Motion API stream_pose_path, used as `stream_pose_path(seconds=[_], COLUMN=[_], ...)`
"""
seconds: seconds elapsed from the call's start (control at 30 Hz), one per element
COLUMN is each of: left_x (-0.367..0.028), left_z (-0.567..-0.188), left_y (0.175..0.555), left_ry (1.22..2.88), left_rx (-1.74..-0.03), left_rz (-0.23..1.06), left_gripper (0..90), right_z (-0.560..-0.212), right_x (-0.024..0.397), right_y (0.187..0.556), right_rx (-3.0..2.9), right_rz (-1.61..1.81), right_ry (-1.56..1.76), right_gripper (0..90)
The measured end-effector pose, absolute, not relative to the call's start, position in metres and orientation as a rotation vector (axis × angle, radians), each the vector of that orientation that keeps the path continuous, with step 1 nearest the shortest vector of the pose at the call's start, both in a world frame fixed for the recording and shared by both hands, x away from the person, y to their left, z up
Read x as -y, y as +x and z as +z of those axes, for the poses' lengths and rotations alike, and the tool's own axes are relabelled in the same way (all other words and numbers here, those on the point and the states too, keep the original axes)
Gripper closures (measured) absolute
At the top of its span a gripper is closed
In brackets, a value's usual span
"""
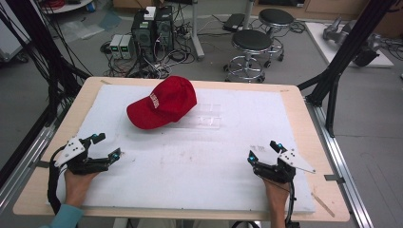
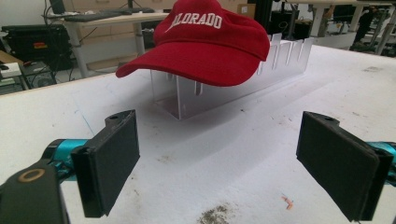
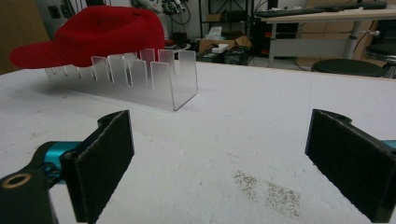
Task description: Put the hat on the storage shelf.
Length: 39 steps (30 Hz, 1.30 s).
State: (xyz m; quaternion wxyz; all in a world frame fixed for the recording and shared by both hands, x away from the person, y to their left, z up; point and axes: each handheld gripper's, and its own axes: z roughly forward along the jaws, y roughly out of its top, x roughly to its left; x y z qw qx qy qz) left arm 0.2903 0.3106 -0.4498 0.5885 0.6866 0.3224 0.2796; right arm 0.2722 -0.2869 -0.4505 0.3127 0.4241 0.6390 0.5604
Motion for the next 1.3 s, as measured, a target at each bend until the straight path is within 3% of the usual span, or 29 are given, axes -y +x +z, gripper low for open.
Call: stream_pose_path(seconds=[1.1,1.3], left_x=[-0.312,-0.312], left_z=[-0.45,-0.45], left_y=[0.291,0.292], left_ry=[1.594,1.594], left_rx=[-0.77,-0.773], left_rz=[0.636,0.633], left_gripper=[13.4,13.4], right_z=[-0.448,-0.43], right_x=[0.282,0.27], right_y=[0.279,0.286], right_rx=[-1.743,-1.766], right_rz=[1.403,1.396], right_ry=[1.145,1.095], right_gripper=[6.9,6.9])
